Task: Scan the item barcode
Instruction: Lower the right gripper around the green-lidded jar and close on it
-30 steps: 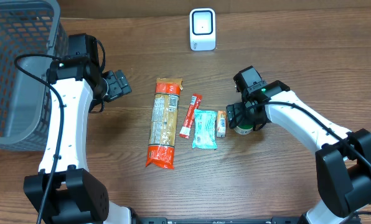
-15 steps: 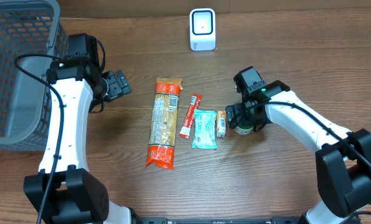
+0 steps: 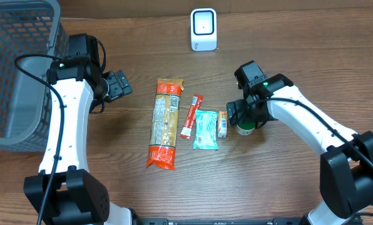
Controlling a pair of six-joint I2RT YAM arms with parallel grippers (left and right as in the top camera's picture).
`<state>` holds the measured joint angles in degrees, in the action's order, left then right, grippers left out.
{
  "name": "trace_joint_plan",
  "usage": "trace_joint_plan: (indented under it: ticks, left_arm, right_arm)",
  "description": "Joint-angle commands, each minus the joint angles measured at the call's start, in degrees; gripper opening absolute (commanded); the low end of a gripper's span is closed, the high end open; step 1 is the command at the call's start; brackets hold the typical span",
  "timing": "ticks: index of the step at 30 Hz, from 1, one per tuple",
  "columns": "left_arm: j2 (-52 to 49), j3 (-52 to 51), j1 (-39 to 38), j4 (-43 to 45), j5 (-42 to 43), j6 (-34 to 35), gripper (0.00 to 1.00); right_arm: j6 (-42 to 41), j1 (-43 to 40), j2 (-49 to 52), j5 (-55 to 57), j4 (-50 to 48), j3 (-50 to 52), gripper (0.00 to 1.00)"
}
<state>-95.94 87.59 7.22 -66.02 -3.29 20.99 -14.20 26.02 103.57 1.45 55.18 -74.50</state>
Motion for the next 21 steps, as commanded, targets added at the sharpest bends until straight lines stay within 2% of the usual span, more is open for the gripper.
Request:
trace_joint_plan:
  ticks: [1, 10, 13, 16, 21]
  left_arm:
    - [0.8, 0.9, -0.1, 0.0, -0.5, -0.7, 1.00]
    - [0.8, 0.9, -0.1, 0.0, -0.5, -0.7, 1.00]
    - [0.8, 0.9, -0.1, 0.0, -0.5, -0.7, 1.00]
    - [0.8, 0.9, -0.1, 0.0, -0.5, -0.7, 1.00]
    - [0.8, 0.9, -0.1, 0.0, -0.5, -0.6, 1.00]
  right_arm:
    - [-1.2, 0.3, -0.7, -0.2, -0.2, -1.4, 1.00]
    - [-1.2, 0.2, -0.7, -3.9, -1.4, -1.3, 1.00]
    - [-2.1, -0.1, -0.7, -1.4, -0.7, -1.3, 0.84]
    - [-6.5, -0.1, -0.7, 0.6, -0.6, -0.5, 0.84]
    - [-7.1, -0.1, -0.7, 0.6, -1.4, 1.6, 0.83]
